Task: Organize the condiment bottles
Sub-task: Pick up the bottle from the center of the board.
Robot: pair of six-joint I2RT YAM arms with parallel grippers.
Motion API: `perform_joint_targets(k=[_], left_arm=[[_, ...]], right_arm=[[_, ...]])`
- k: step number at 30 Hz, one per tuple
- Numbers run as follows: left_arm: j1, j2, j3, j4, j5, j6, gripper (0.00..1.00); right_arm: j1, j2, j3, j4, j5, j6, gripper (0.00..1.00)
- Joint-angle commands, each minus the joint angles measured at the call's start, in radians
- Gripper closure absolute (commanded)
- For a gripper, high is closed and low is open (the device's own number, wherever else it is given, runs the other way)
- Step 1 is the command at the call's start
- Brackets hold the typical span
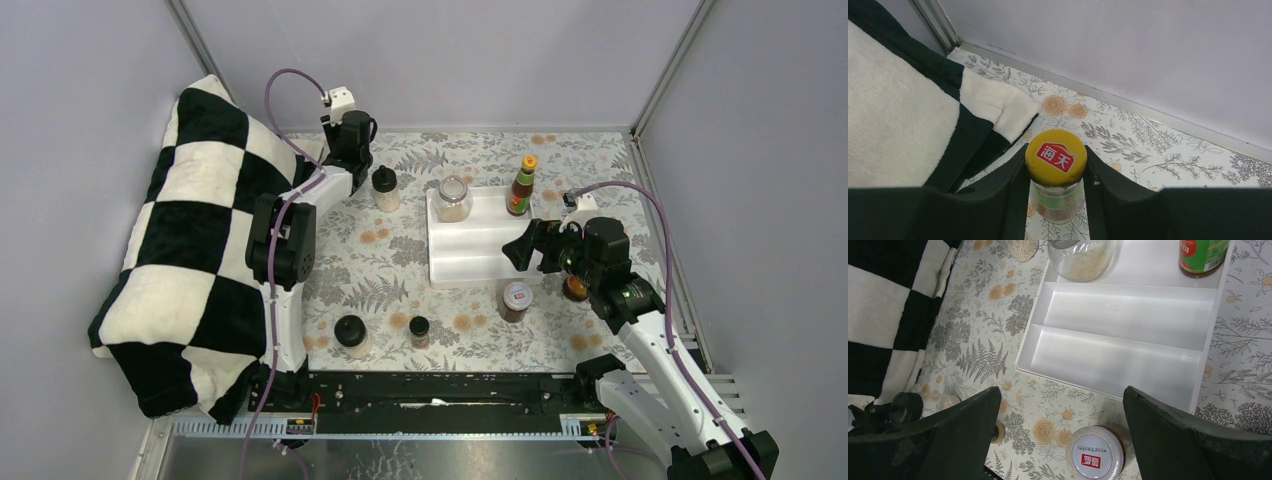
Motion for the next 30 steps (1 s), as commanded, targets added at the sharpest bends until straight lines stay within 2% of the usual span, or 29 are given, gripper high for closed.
perform_joint_targets(k=[1, 15, 30], left_arm=[[0.011, -0.006, 0.010, 0.062, -0.031, 0.009, 0.59], [0.009, -0.145, -0.147, 0.079, 0.015, -0.033, 0.62], [-0.001, -0.277, -0.264, -0.007, 0.040, -0.091, 0.63]], right_arm=[[-0.001, -0.006, 0.007, 0.031, -0.028, 0.007, 0.00], [-0.001, -0.015, 0.010, 0.023, -0.028, 0.007, 0.00], [-0.001, -0.056, 0.009, 0.013, -0.040, 0.027, 0.00]])
